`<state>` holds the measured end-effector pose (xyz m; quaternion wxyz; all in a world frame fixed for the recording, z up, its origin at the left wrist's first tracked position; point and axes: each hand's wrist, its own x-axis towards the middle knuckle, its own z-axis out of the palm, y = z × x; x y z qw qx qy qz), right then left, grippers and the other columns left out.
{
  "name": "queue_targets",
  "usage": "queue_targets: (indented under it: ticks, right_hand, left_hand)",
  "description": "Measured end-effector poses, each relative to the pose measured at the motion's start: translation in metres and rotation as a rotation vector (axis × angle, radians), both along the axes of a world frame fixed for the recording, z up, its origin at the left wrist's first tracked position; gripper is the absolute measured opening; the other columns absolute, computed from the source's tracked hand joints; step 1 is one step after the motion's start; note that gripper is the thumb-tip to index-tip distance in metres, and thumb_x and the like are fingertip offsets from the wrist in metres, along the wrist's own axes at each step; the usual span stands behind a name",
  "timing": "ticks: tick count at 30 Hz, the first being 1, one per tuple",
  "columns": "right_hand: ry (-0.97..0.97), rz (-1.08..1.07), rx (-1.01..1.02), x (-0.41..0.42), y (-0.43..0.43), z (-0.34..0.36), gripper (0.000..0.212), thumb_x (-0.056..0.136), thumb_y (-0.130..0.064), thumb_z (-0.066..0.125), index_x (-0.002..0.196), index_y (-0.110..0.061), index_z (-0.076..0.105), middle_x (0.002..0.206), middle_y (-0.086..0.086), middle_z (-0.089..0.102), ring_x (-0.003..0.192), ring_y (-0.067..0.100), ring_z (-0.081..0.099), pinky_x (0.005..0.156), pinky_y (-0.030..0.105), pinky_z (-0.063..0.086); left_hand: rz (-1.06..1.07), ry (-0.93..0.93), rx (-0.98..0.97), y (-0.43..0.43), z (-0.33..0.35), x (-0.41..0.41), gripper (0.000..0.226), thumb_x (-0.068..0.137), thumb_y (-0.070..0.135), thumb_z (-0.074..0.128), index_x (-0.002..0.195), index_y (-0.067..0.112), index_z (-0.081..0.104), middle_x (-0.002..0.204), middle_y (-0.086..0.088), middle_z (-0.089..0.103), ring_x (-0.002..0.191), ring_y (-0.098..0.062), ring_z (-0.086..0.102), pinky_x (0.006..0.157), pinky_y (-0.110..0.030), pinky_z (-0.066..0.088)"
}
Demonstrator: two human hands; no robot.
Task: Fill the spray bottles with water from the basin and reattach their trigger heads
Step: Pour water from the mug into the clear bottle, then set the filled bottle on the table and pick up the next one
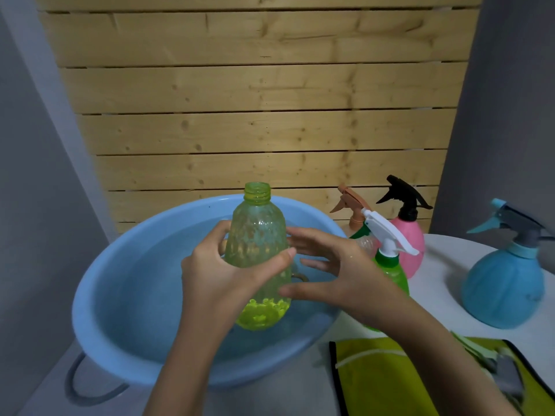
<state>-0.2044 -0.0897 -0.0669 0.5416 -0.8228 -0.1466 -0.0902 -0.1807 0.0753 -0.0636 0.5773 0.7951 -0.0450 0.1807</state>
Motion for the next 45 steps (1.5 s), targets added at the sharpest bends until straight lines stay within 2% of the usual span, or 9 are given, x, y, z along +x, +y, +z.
queue_targets:
  ticks: [7,12,14,16,20,23,28,36,45]
  right_hand:
    - [-0.070,-0.162,-0.125,-0.004,-0.013,-0.010,0.033,0.075,-0.020,0.080,0.104,-0.035,0.070,0.102,-0.018,0.069,0.101,-0.004,0.060,0.088,0.019,0.050]
    - [-0.186,-0.369,-0.189,-0.006,-0.021,-0.014,0.019,0.080,-0.012,0.073,0.089,-0.028,0.073,0.080,-0.011,0.064,0.074,0.003,0.055,0.065,0.012,0.042]
    - [-0.189,-0.435,-0.268,-0.008,-0.027,-0.017,0.016,0.081,-0.011,0.070,0.082,-0.027,0.071,0.073,-0.009,0.058,0.066,0.006,0.052,0.062,0.013,0.040]
    - [-0.137,-0.480,-0.346,-0.013,-0.031,-0.022,0.013,0.082,-0.015,0.067,0.077,-0.027,0.066,0.070,-0.007,0.057,0.063,0.006,0.053,0.062,0.025,0.045]
    - [-0.102,-0.565,-0.413,-0.025,-0.028,-0.028,0.006,0.086,-0.018,0.056,0.088,-0.021,0.052,0.074,-0.002,0.060,0.071,0.020,0.057,0.064,0.037,0.048]
    - [-0.118,-0.651,-0.408,-0.028,-0.026,-0.028,0.007,0.092,-0.019,0.048,0.088,-0.018,0.042,0.080,0.002,0.058,0.075,0.025,0.052,0.057,0.036,0.037]
    - [0.026,-0.641,-0.537,-0.036,-0.038,-0.040,0.007,0.090,-0.017,0.048,0.089,-0.010,0.050,0.084,0.007,0.056,0.076,0.029,0.051,0.058,0.033,0.038]
    - [0.363,-0.609,-0.715,-0.044,-0.064,-0.046,0.015,0.091,-0.020,0.049,0.099,-0.018,0.061,0.104,0.006,0.060,0.095,0.028,0.057,0.076,0.032,0.045]
    - [0.668,-0.640,-0.917,-0.056,-0.090,-0.052,0.034,0.093,-0.025,0.047,0.126,-0.015,0.049,0.127,0.007,0.046,0.117,0.027,0.050,0.085,0.033,0.041]
  left_hand:
    - [0.063,-0.050,0.145,-0.002,-0.003,0.001,0.054,0.038,0.061,0.080,0.082,0.036,0.060,0.072,0.019,0.065,0.077,-0.002,0.062,0.071,-0.029,0.052]
    - [0.060,-0.045,0.198,-0.005,-0.004,0.001,0.061,0.038,0.064,0.081,0.086,0.034,0.059,0.079,0.018,0.064,0.086,-0.011,0.062,0.077,-0.031,0.051]
    - [0.055,-0.042,0.207,-0.006,-0.004,0.002,0.063,0.036,0.067,0.077,0.087,0.034,0.059,0.082,0.019,0.063,0.090,-0.015,0.061,0.079,-0.032,0.051]
    - [0.046,-0.041,0.212,-0.006,-0.003,0.000,0.064,0.035,0.069,0.073,0.087,0.034,0.059,0.083,0.019,0.063,0.092,-0.016,0.060,0.079,-0.032,0.049]
    - [0.036,-0.038,0.206,-0.007,-0.002,-0.001,0.063,0.038,0.067,0.075,0.088,0.032,0.058,0.085,0.018,0.063,0.092,-0.016,0.059,0.078,-0.031,0.048]
    - [0.037,-0.050,0.212,-0.007,-0.003,0.001,0.065,0.038,0.067,0.077,0.090,0.032,0.059,0.088,0.015,0.064,0.095,-0.019,0.059,0.082,-0.035,0.050]
    - [0.010,-0.047,0.214,-0.009,-0.004,0.002,0.069,0.037,0.068,0.078,0.094,0.034,0.059,0.089,0.012,0.065,0.099,-0.020,0.058,0.086,-0.038,0.051]
    - [0.015,-0.065,0.238,-0.013,-0.005,0.003,0.072,0.034,0.073,0.072,0.093,0.034,0.058,0.090,0.011,0.065,0.100,-0.022,0.057,0.084,-0.037,0.050]
    - [0.011,-0.076,0.229,-0.017,-0.006,0.004,0.070,0.037,0.071,0.075,0.094,0.034,0.057,0.090,0.009,0.065,0.098,-0.022,0.058,0.084,-0.037,0.051]
